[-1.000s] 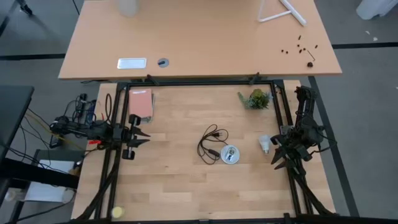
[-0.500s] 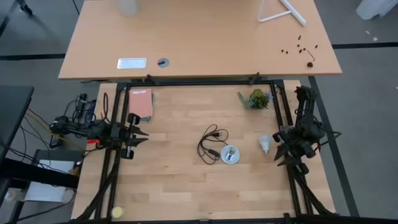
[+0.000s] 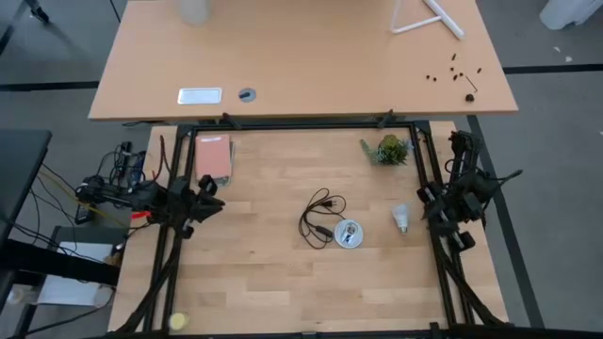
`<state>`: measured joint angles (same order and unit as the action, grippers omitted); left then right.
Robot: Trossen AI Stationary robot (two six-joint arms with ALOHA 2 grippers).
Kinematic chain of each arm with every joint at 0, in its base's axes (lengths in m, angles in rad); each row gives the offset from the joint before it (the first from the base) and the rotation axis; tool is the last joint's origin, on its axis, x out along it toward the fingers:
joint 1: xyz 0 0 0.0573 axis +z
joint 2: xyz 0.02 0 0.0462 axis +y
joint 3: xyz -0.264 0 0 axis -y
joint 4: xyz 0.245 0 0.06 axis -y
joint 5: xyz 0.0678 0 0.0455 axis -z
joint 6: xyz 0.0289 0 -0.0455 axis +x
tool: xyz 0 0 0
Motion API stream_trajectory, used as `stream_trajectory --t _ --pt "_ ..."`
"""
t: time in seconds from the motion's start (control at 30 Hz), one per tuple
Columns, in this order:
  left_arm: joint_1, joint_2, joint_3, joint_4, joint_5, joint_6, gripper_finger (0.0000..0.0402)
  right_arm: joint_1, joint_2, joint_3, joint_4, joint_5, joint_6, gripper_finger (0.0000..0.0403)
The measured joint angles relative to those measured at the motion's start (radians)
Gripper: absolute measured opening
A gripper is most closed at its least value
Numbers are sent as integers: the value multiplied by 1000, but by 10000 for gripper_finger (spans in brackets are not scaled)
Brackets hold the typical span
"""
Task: Screw lightbulb
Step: Insert the lightbulb into the lamp
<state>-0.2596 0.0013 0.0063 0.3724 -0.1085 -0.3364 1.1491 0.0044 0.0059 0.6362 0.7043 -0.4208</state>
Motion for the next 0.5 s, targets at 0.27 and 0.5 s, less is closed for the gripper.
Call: stream_trajectory --t 0.27,0.5 --pt "0 0 0 65 -36 -20 71 -159 32 2 15 91 3 112" --pt "3 75 50 12 -163 48 71 -243 159 8 -73 154 160 112"
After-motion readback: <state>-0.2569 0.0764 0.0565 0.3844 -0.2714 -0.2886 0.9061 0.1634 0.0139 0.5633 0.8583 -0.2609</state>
